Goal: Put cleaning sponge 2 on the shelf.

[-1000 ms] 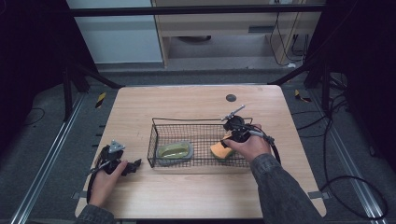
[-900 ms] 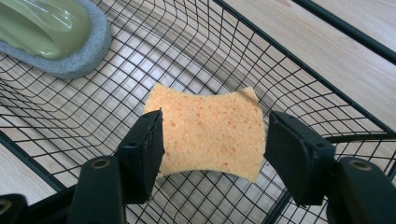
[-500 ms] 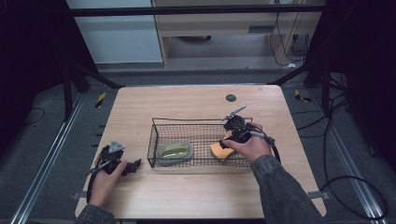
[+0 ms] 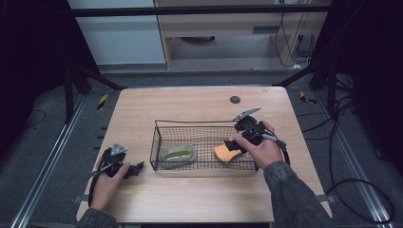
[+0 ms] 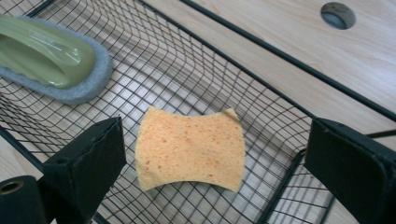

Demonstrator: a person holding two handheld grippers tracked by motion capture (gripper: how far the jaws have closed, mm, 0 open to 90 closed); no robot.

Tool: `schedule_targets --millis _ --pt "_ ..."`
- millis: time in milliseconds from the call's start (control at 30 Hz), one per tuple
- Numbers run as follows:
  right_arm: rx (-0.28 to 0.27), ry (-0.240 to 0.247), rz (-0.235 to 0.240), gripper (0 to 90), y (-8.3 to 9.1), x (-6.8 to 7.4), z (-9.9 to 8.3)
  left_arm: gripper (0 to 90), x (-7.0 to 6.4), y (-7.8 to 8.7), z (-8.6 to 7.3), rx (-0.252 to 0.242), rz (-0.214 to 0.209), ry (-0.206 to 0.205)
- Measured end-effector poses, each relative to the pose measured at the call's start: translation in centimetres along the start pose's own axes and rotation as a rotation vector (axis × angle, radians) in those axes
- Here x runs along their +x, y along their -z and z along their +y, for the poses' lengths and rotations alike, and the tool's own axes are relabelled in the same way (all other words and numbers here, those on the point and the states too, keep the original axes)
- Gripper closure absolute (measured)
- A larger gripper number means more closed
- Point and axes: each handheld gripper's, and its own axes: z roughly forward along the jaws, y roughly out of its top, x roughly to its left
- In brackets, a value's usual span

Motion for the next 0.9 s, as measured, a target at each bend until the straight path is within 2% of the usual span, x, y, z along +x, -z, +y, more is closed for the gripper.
schedule_targets --millis 233,367,467,767,900 --pt "-0.032 -0.028 -0.042 6.8 1.2 -1.7 -0.8 0.0 0.0 0.0 0.0 -0.001 0.001 0.001" --pt "-0.080 -0.023 -0.088 7.3 2.1 -3.0 -1.6 0.0 0.0 0.0 0.0 -0.001 0.001 0.000" --pt "-0.130 -0.058 -0.116 7.2 3.0 -4.3 -2.7 0.0 0.0 0.0 0.0 -0.001 0.001 0.000" --pt "-0.221 -0.136 -0.232 9.0 5.7 -7.9 -7.6 0.0 0.0 0.0 0.0 -0.001 0.001 0.001" --pt "-0.210 -0.154 -0.253 9.7 5.6 -8.6 -10.3 0.0 0.0 0.0 0.0 0.000 0.000 0.000"
